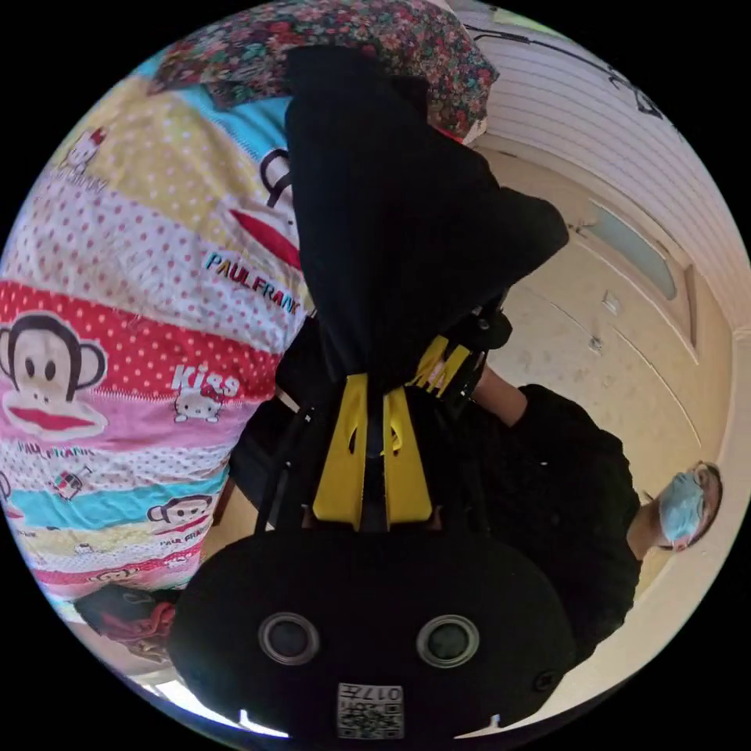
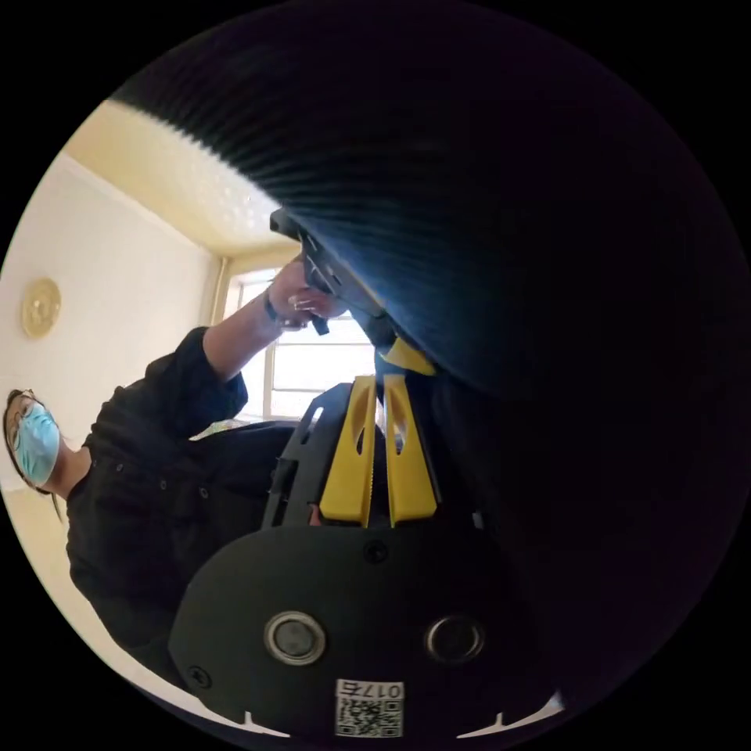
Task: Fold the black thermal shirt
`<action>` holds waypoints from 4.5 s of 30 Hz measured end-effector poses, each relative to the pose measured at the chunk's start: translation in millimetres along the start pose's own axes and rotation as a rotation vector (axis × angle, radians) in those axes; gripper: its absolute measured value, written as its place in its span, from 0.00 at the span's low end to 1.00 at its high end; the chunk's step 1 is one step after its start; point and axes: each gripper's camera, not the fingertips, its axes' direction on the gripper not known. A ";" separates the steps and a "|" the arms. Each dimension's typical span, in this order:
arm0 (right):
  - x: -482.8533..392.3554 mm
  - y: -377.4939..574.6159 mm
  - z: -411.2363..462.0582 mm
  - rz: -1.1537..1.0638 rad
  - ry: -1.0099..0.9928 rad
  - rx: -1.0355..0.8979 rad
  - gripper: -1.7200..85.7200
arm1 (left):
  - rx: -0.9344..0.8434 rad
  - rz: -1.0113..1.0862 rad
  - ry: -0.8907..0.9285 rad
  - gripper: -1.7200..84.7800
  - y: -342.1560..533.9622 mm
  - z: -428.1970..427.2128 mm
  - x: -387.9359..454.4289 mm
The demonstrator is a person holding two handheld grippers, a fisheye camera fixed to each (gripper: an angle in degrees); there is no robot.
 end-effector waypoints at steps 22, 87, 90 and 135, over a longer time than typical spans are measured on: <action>92.1 -149.7 117.8 0.324 0.650 -0.438 0.03 | 0.067 -0.625 0.013 0.03 180.0 195.6 -157.2; -35.8 -115.1 281.6 -0.618 0.257 -0.100 0.28 | 1.601 0.621 -0.354 0.01 427.0 550.5 210.2; -45.2 -83.7 285.9 -0.689 0.254 -0.007 0.30 | 1.678 0.627 -0.341 0.01 443.2 565.6 211.3; 119.1 -394.9 463.3 -0.116 0.719 -0.201 0.05 | 1.547 -0.639 0.357 0.09 573.9 386.1 -367.1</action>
